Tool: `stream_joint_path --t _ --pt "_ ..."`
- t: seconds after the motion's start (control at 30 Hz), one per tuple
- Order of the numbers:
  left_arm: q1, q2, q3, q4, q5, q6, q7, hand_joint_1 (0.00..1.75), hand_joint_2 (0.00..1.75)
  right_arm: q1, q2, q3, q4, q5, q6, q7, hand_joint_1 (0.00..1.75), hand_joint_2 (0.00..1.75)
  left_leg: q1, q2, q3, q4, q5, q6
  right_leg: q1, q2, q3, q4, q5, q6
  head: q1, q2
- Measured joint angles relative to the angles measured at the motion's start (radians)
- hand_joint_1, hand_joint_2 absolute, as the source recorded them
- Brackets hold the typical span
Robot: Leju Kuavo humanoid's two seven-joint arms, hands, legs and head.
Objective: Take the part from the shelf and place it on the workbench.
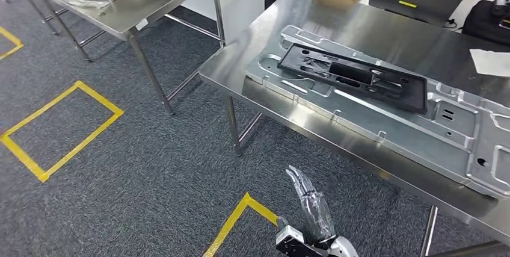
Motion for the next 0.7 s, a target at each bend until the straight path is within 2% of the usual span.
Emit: stream_joint_path --t 0.03,0.07,0.1,0.17,0.2,0.23,0.27,0.3,0.33,0.37,0.43,0.47,0.5,0.53,0.57,0.6,0.63,0.67,0.7 --pt "0.000 0.000 0.000 0.000 -0.001 0.000 0.002 0.00 0.00 -0.009 0.002 0.011 0.028 -0.003 0.000 -0.002 0.00 0.00 0.000 0.002 0.016 0.011 0.015 0.000 0.003 -0.015 -0.015 0.004 0.008 0.000 0.000 0.000" --pt "0.001 0.000 0.000 0.000 -0.004 0.000 0.004 0.00 0.00 -0.018 0.005 0.024 0.058 -0.001 -0.003 -0.002 0.00 0.00 -0.001 0.006 0.051 -0.014 0.041 0.002 0.006 -0.029 -0.030 0.007 0.015 0.000 0.000 0.000" --pt "0.001 0.000 0.000 0.000 -0.006 0.001 0.007 0.00 0.00 -0.029 0.009 0.037 0.089 0.005 -0.007 0.000 0.00 0.00 -0.003 0.018 0.102 -0.070 0.062 0.007 0.009 -0.040 -0.042 0.011 0.022 0.001 0.000 0.000" --pt "-0.001 0.001 -0.002 0.000 -0.015 0.003 0.012 0.00 0.00 -0.053 0.020 0.066 0.160 0.035 -0.027 0.020 0.00 0.00 -0.013 0.055 0.214 -0.222 0.051 0.024 0.013 -0.060 -0.058 0.015 0.034 0.006 0.000 0.000" --pt "-0.002 0.002 -0.003 0.000 -0.020 0.004 0.014 0.00 0.00 -0.067 0.027 0.081 0.204 0.054 -0.040 0.036 0.00 0.00 -0.020 0.069 0.247 -0.278 0.036 0.033 0.013 -0.070 -0.060 0.015 0.040 0.011 0.000 0.000" --pt "-0.002 0.002 -0.004 0.000 -0.026 0.004 0.016 0.00 0.00 -0.083 0.034 0.094 0.255 0.074 -0.055 0.056 0.00 0.00 -0.025 0.073 0.262 -0.310 0.025 0.042 0.012 -0.081 -0.061 0.014 0.045 0.016 0.000 0.000" --pt "-0.001 0.002 -0.006 0.000 -0.032 0.004 0.019 0.00 0.00 -0.100 0.042 0.107 0.312 0.095 -0.071 0.079 0.00 0.00 -0.027 0.066 0.260 -0.321 0.028 0.050 0.011 -0.091 -0.060 0.013 0.051 0.022 0.000 0.000" --pt "0.001 0.002 -0.006 0.000 -0.038 0.003 0.022 0.00 0.00 -0.119 0.049 0.119 0.377 0.119 -0.091 0.107 0.00 0.00 -0.025 0.057 0.257 -0.327 0.038 0.057 0.008 -0.089 -0.061 0.015 0.052 0.028 0.000 0.000" --pt "0.003 0.002 -0.008 0.000 -0.043 0.003 0.025 0.00 0.00 -0.137 0.055 0.129 0.444 0.144 -0.111 0.140 0.00 0.00 -0.022 0.048 0.253 -0.333 0.049 0.064 0.006 -0.070 -0.067 0.027 0.041 0.034 0.000 0.000" --pt "0.004 0.003 -0.010 0.000 -0.049 0.003 0.028 0.00 0.00 -0.154 0.059 0.137 0.514 0.167 -0.124 0.178 0.00 0.00 -0.018 0.039 0.248 -0.339 0.062 0.070 0.003 -0.042 -0.079 0.058 0.015 0.041 0.000 0.000" --pt "0.004 0.004 -0.018 0.000 -0.063 0.003 0.032 0.00 0.00 -0.177 0.058 0.143 0.646 0.188 -0.121 0.252 0.00 0.00 -0.014 0.018 0.230 -0.342 0.084 0.077 -0.004 0.017 -0.124 0.173 -0.066 0.052 0.000 0.000" --pt "0.004 0.004 -0.023 0.000 -0.071 0.003 0.033 0.00 0.00 -0.182 0.055 0.143 0.705 0.184 -0.099 0.287 0.00 0.00 -0.013 0.005 0.219 -0.340 0.092 0.077 -0.007 0.027 -0.145 0.235 -0.100 0.055 0.000 0.000" --pt "0.005 0.005 -0.028 0.000 -0.078 0.003 0.034 0.00 0.00 -0.185 0.050 0.139 0.759 0.172 -0.067 0.321 0.00 0.00 -0.013 -0.009 0.207 -0.337 0.098 0.075 -0.009 0.031 -0.154 0.274 -0.115 0.058 0.000 0.000" --pt "0.008 0.006 -0.033 0.000 -0.087 0.004 0.037 0.00 0.00 -0.185 0.043 0.132 0.806 0.154 -0.025 0.355 0.00 0.00 -0.011 -0.022 0.197 -0.332 0.103 0.072 -0.011 0.032 -0.145 0.276 -0.111 0.061 0.000 0.000" --pt "0.010 0.008 -0.038 0.000 -0.096 0.005 0.039 0.00 0.00 -0.185 0.035 0.121 0.851 0.127 0.029 0.393 0.00 0.00 -0.009 -0.035 0.187 -0.326 0.107 0.069 -0.013 0.035 -0.116 0.240 -0.091 0.063 0.000 0.000" --pt "0.012 0.009 -0.043 0.000 -0.104 0.006 0.042 0.00 0.00 -0.183 0.026 0.105 0.889 0.097 0.088 0.434 0.00 0.00 -0.008 -0.046 0.179 -0.317 0.108 0.066 -0.017 0.045 -0.072 0.173 -0.063 0.066 0.000 0.000" --pt "0.013 0.012 -0.049 0.000 -0.113 0.006 0.043 0.00 0.00 -0.178 0.017 0.087 0.923 0.065 0.147 0.474 0.00 0.00 -0.008 -0.057 0.170 -0.307 0.108 0.061 -0.021 0.067 -0.032 0.106 -0.046 0.068 0.000 0.000" --pt "0.014 0.016 -0.056 0.000 -0.123 0.006 0.044 0.00 0.00 -0.170 0.008 0.066 0.954 0.034 0.203 0.515 0.00 0.00 -0.008 -0.067 0.161 -0.296 0.108 0.056 -0.023 0.084 -0.003 0.055 -0.034 0.065 0.000 0.000" --pt "0.014 0.020 -0.063 0.000 -0.133 0.003 0.044 0.00 0.00 -0.158 0.000 0.044 0.982 0.009 0.254 0.556 0.00 0.00 -0.009 -0.075 0.154 -0.287 0.107 0.050 -0.023 0.097 0.011 0.028 -0.032 0.060 0.000 0.000"
